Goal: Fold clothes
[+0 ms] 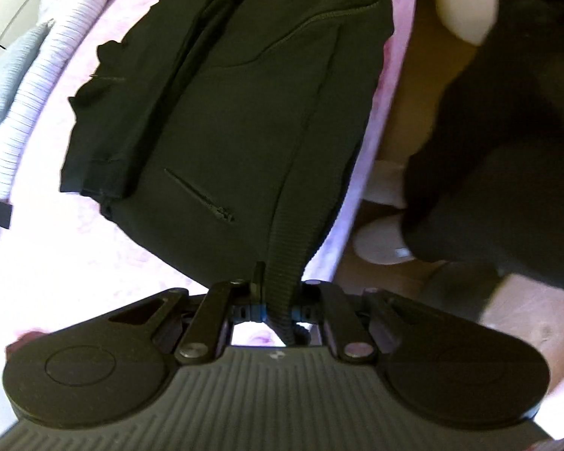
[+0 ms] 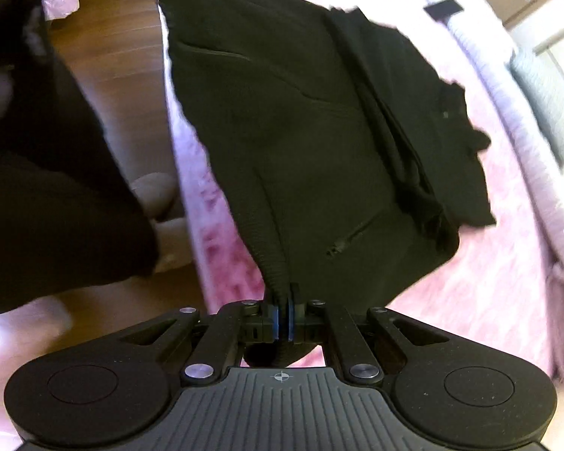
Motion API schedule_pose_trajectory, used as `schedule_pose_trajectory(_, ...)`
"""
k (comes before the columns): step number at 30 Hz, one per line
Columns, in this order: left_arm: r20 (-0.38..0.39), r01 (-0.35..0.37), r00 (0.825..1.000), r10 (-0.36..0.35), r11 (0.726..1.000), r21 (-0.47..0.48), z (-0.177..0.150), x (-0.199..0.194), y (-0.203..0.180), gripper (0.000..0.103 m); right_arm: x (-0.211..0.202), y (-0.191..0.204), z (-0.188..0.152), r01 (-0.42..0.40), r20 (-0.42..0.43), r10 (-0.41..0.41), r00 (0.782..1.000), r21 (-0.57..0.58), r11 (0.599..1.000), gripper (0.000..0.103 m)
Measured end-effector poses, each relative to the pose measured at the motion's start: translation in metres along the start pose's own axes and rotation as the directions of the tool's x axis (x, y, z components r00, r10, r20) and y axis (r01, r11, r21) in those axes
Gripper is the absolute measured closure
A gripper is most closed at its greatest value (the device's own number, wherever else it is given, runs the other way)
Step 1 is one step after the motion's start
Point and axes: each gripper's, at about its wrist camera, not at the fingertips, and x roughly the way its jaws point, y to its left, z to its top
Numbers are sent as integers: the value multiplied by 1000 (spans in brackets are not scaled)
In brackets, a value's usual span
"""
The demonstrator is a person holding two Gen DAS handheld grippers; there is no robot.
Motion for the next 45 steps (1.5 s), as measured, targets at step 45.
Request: schedule_pose_trajectory(45,46,236,969,-244,846,-478,94,294,454,96,257,-542,131,-218,109,189,976,546,809,99)
